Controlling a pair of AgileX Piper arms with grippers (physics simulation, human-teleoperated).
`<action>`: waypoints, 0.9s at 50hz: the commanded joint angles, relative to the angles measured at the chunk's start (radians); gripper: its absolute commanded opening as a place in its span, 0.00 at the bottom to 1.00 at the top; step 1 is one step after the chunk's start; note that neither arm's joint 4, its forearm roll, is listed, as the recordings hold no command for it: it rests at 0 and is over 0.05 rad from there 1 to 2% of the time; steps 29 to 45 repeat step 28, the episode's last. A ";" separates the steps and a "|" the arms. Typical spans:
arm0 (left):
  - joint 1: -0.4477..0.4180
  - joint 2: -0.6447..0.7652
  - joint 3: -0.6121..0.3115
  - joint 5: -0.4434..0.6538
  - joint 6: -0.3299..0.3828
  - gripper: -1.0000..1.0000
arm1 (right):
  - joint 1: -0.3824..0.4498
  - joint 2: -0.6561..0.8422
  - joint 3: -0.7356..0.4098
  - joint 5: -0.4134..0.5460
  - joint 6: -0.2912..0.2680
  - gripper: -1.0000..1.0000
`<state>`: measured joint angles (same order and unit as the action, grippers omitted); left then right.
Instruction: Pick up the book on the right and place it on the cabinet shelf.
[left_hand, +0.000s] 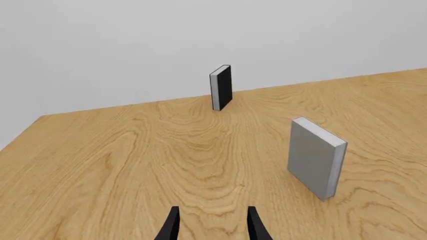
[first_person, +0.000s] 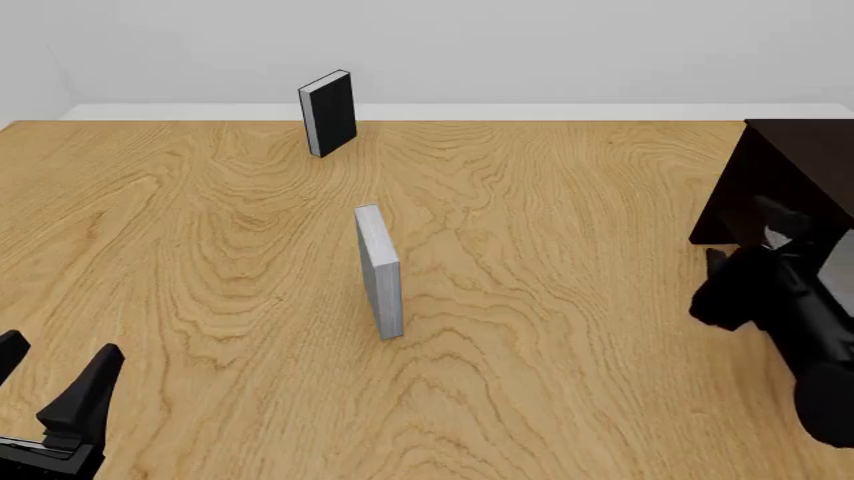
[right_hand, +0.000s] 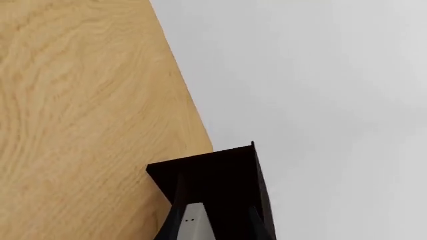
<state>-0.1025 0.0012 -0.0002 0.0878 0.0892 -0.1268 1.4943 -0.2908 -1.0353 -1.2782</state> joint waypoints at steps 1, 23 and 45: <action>-0.001 0.000 0.000 -0.001 0.000 1.00 | 0.089 -0.203 -0.062 0.239 0.129 1.00; -0.003 0.000 0.000 -0.007 0.000 1.00 | 0.137 -0.568 -0.151 0.676 0.386 1.00; -0.005 0.000 0.000 -0.008 0.001 1.00 | 0.151 -0.624 -0.195 0.779 0.472 1.00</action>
